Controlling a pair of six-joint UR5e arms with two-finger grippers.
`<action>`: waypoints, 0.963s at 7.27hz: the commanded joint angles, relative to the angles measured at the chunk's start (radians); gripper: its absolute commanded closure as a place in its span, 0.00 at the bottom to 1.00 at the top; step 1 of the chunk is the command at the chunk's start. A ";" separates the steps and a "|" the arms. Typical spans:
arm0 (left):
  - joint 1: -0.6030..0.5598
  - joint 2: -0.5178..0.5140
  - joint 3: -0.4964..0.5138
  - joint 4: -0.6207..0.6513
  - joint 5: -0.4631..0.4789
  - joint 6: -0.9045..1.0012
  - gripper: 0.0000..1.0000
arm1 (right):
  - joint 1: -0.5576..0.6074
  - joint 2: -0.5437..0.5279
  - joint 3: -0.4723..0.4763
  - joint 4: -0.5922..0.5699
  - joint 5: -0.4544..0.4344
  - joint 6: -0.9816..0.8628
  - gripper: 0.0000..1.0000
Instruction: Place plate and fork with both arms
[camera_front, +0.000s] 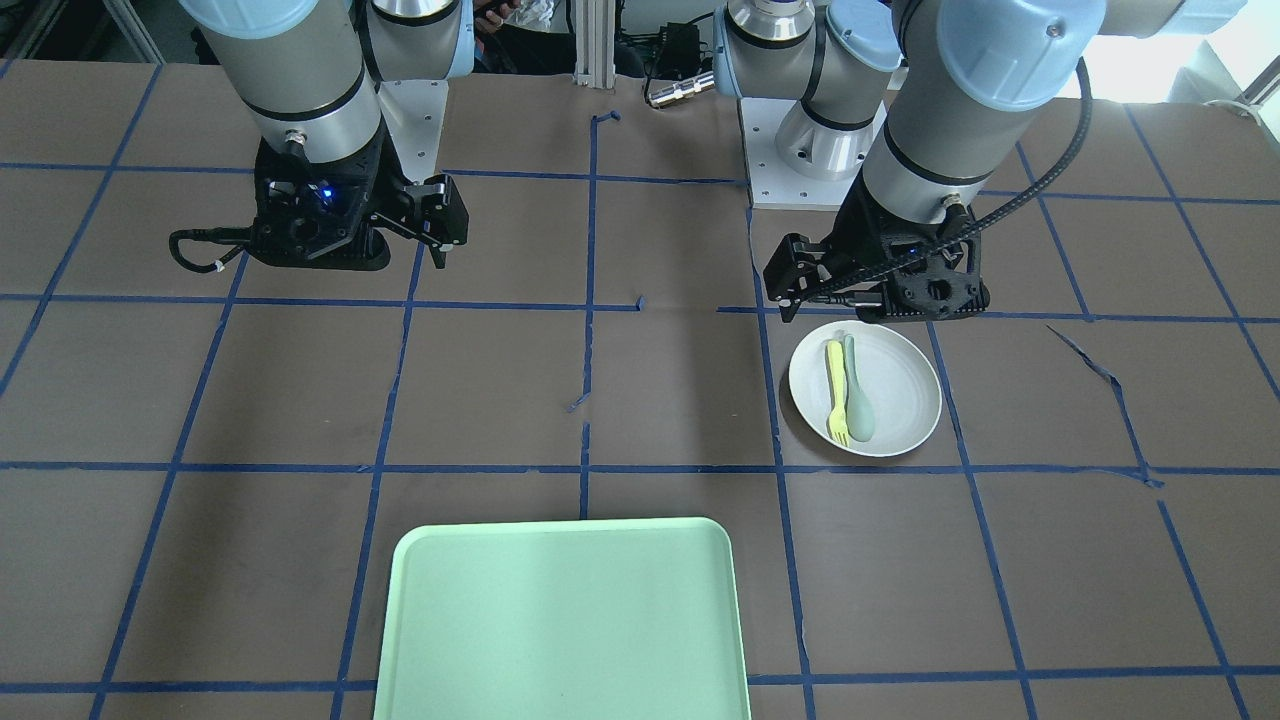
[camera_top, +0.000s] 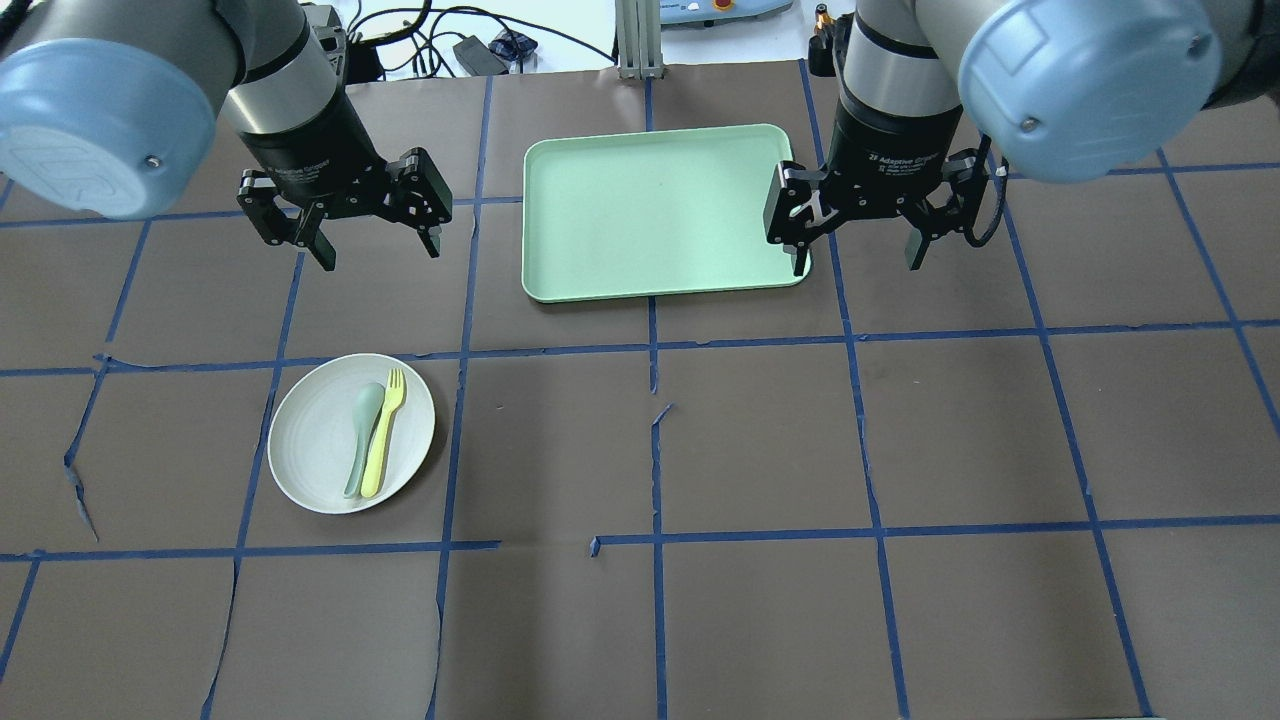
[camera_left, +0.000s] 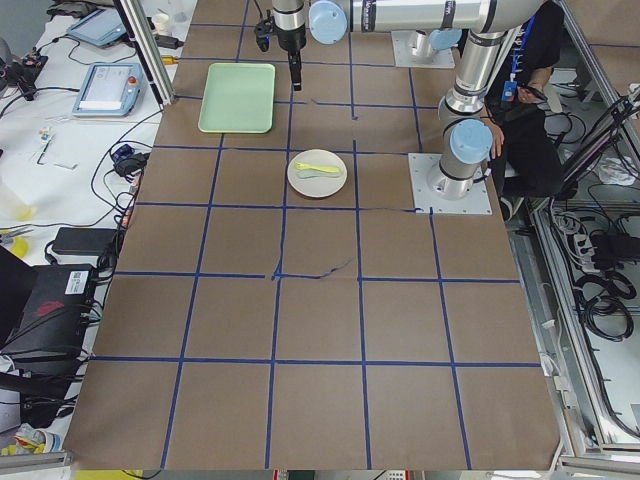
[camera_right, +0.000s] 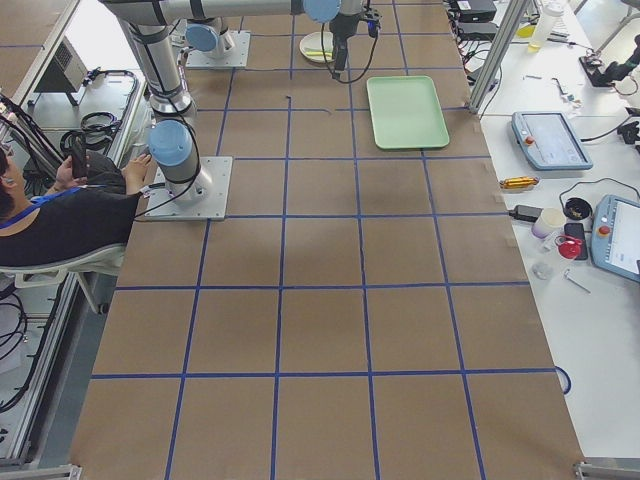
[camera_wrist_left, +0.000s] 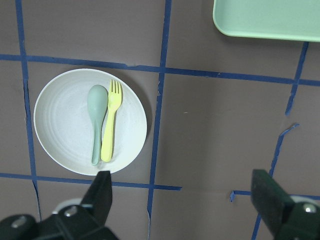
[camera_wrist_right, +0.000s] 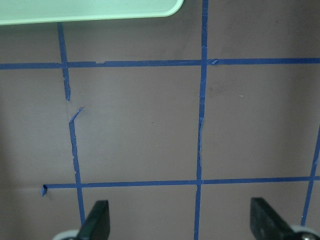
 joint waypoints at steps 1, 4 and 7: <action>0.000 0.003 0.000 0.000 -0.001 0.000 0.00 | 0.000 -0.002 -0.004 -0.005 0.005 0.000 0.00; -0.002 0.007 -0.006 0.000 -0.002 0.000 0.00 | -0.001 0.013 -0.002 -0.012 -0.007 0.000 0.00; -0.002 0.007 -0.006 0.000 -0.001 0.000 0.00 | 0.000 0.012 -0.004 -0.011 0.001 0.002 0.00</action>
